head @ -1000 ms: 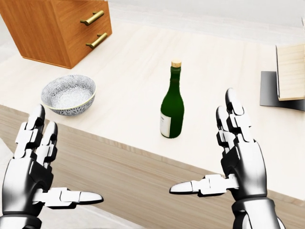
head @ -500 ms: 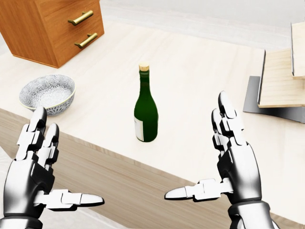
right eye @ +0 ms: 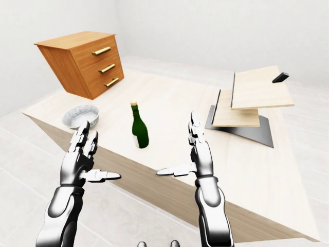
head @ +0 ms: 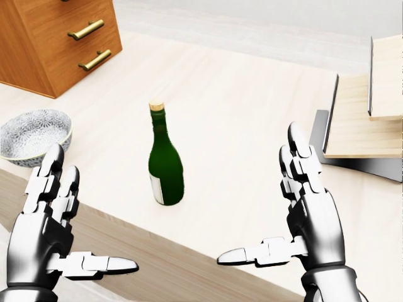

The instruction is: Put the wine bottle on the wine rack.

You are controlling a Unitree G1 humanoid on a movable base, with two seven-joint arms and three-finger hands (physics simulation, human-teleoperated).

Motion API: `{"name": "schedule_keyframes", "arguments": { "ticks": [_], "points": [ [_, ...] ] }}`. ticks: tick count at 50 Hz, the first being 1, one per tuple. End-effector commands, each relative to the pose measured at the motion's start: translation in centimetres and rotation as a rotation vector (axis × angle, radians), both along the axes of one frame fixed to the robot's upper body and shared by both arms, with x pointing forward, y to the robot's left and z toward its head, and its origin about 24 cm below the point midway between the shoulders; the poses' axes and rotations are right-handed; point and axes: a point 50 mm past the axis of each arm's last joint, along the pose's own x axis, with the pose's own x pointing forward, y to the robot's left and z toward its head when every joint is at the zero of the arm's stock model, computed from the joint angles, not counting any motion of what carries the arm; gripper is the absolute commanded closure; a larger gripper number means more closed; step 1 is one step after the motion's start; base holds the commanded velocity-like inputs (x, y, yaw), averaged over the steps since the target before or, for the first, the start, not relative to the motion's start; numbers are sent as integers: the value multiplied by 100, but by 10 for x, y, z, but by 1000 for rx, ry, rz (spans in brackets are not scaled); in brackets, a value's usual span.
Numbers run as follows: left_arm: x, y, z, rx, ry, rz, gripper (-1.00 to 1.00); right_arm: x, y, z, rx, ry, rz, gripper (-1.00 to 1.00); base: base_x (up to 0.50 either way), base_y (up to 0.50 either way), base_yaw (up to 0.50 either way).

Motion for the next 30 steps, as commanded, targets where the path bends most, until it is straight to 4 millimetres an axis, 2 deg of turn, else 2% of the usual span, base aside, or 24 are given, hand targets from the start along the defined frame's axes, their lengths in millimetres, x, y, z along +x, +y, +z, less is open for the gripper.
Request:
{"name": "schedule_keyframes", "arguments": {
  "ticks": [1,6,19,30],
  "points": [
    [0,0,-1,-2,2,-1,-100,0,0,-1,2,5,1,-100,47,-13,0],
    [0,0,-1,-2,4,-1,-100,0,-3,3,32,-12,-21,-100,46,-8,0],
    [-1,2,2,-2,-11,3,-100,7,-2,-8,3,35,-13,-100,0,0,0],
    [0,1,1,-4,-6,2,-100,7,-3,-8,20,35,-22,-100,13,37,0]
  ]
}}
